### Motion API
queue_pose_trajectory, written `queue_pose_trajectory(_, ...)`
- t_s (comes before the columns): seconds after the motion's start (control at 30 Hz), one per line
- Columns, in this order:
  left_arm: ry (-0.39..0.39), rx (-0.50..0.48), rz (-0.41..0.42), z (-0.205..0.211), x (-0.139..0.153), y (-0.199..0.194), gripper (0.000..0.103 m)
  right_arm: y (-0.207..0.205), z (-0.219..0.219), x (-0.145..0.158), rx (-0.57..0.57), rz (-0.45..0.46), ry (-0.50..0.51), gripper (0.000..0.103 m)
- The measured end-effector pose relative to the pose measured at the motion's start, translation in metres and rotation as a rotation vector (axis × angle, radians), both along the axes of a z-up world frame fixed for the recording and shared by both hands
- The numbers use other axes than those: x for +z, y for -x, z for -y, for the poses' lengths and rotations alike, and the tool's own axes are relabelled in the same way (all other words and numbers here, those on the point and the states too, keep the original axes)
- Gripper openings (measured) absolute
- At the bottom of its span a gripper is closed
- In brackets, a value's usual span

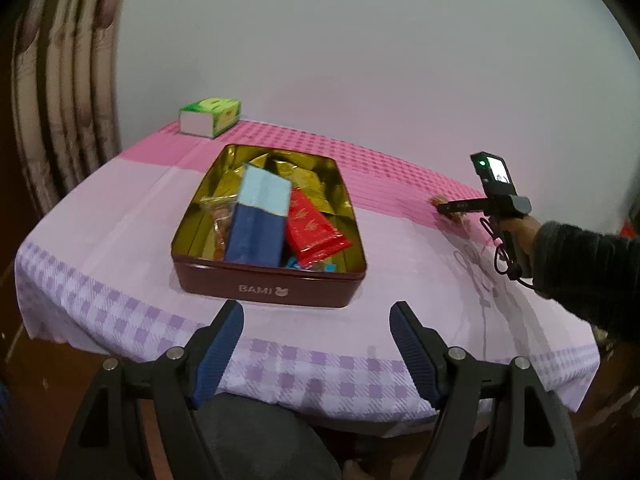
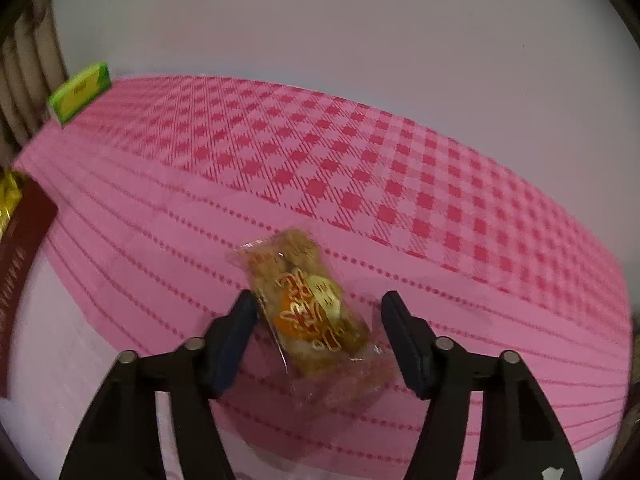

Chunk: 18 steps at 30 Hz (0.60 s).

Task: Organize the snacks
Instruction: 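Grasp the small clear bag of brown snacks with the right gripper, then carry the clear snack bag into the tin box and open the right gripper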

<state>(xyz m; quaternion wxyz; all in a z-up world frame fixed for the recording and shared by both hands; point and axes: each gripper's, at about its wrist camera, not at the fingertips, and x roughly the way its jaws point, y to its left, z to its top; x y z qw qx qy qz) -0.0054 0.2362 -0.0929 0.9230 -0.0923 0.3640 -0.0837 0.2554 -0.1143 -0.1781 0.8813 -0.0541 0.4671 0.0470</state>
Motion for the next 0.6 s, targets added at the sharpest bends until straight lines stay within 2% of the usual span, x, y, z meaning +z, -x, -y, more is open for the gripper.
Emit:
queue_pose_trajectory(0.07, 0.008, 0.011, -0.003, -0.002, 0.001, 0.002, 0.077, 0.001, -0.005, 0.0, -0.018, 0.0, 0.001, 0.037)
queue_pose_trajectory(0.2, -0.022, 0.06, 0.016, -0.004, 0.008, 0.007, 0.077, 0.013, -0.029, 0.007, -0.002, 0.023, 0.066, 0.036)
queue_pose_trajectory(0.37, -0.059, 0.163, 0.02, -0.017, 0.014, 0.013, 0.077, 0.038, -0.048, 0.043, -0.056, 0.087, 0.02, 0.036)
queue_pose_trajectory(0.6, -0.1, 0.297, 0.051, -0.039, 0.028, 0.024, 0.077, 0.076, -0.097, 0.106, -0.084, 0.182, 0.039, 0.035)
